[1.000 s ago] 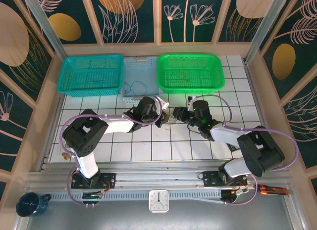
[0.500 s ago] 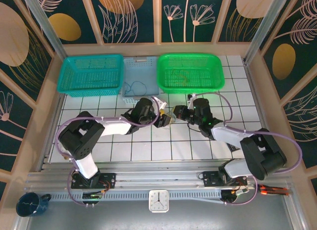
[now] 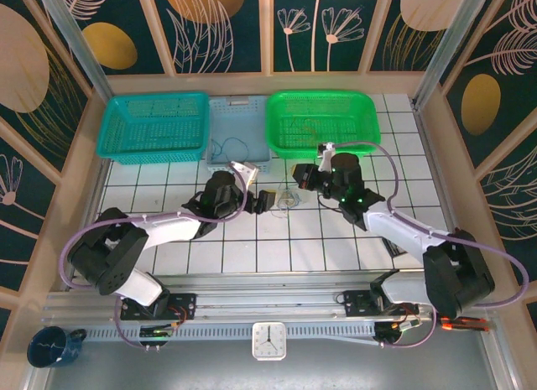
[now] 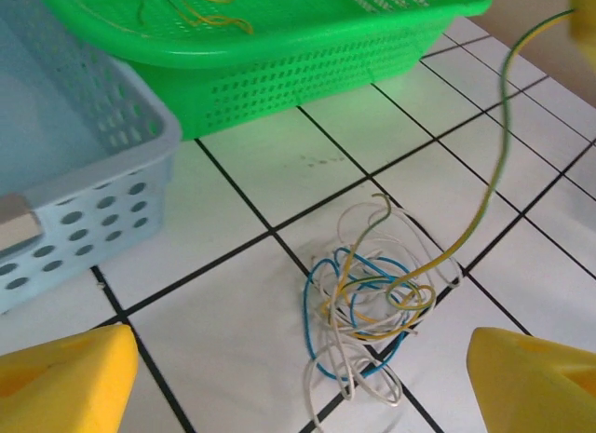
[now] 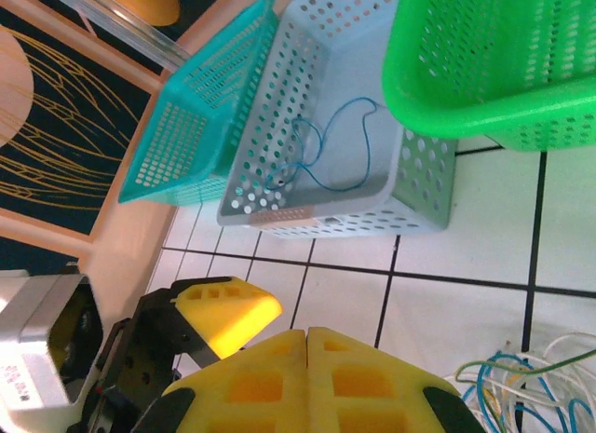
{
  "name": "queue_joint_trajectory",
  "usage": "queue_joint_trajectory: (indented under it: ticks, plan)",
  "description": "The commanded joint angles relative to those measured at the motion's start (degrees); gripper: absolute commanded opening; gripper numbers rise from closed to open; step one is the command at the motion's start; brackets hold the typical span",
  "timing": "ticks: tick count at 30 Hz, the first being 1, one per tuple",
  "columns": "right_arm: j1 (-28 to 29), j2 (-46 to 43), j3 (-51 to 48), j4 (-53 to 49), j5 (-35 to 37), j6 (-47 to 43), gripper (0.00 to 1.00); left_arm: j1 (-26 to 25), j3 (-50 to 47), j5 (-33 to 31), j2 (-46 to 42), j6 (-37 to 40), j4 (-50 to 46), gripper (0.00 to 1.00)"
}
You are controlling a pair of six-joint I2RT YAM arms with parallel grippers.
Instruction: Untangle the cables
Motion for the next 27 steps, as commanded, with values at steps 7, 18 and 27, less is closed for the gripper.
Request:
queue_joint_trajectory:
  ticks: [7,18,27]
  plan:
    - [1.91,-4.12,4.99,-3.76,-0.63,-3.47,0.00,1.11,1.73,2.85,-1.44,-1.34,2.41,0.95]
    - [4.11,-5.75,10.04,-5.23,0.23,-4.64,0.00,1.04,6.91,11.96,2.01,-0.99,0.55,0.96]
    - [4.68,-7.73,13.46,-4.93,0.95,-4.35,0.00,0.54,7.78,13.55,4.63,-1.28,0.72,0.94]
